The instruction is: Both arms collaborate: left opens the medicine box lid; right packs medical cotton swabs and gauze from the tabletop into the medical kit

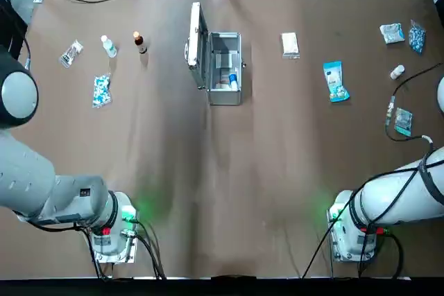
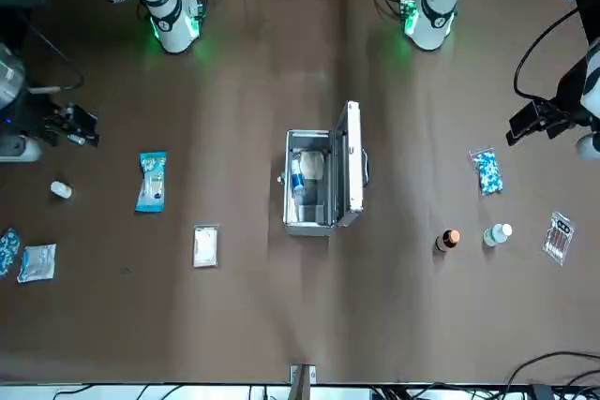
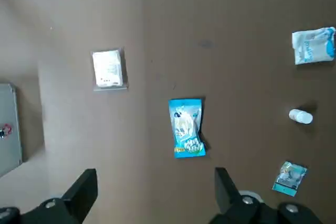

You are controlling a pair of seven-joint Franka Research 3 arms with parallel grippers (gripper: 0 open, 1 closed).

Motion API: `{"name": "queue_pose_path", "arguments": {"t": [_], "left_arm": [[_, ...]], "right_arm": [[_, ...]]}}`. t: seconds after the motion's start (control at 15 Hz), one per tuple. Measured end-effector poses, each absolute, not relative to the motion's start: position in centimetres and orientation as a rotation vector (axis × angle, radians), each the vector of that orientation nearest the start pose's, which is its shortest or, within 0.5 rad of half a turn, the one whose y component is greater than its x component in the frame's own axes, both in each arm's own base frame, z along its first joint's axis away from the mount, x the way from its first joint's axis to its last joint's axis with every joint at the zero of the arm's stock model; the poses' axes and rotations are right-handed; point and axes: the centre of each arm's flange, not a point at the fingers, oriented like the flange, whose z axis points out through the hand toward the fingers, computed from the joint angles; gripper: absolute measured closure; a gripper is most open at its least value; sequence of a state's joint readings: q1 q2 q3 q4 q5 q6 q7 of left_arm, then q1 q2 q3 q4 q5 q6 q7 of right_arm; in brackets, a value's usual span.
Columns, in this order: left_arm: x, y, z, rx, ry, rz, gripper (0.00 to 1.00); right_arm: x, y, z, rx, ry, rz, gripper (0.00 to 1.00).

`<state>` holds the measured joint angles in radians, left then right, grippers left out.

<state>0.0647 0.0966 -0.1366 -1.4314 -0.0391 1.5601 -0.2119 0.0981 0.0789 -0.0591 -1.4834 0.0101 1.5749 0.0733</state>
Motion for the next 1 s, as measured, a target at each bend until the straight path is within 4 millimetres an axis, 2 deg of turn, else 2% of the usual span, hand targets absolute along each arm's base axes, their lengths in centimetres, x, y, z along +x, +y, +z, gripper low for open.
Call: {"name": "queue_pose_path", "arguments": {"t": [0.2, 0.8, 1.0], "left_arm": [[58.3, -4.2, 63.3, -3.19, -0.222, -0.037, 0.0], [58.6, -4.9, 62.6, -3.192, -0.197, -0.025, 0.0], [58.8, -5.1, 62.4, -3.194, -0.19, -0.031, 0.0]], "right_arm": [[57.9, 2.5, 62.9, -3.134, 0.054, -0.04, 0.01], [57.8, 3.2, 62.7, -3.135, 0.041, -0.014, 0.01], [57.6, 4.8, 61.6, -3.135, -0.001, 0.03, 0.01]]}}
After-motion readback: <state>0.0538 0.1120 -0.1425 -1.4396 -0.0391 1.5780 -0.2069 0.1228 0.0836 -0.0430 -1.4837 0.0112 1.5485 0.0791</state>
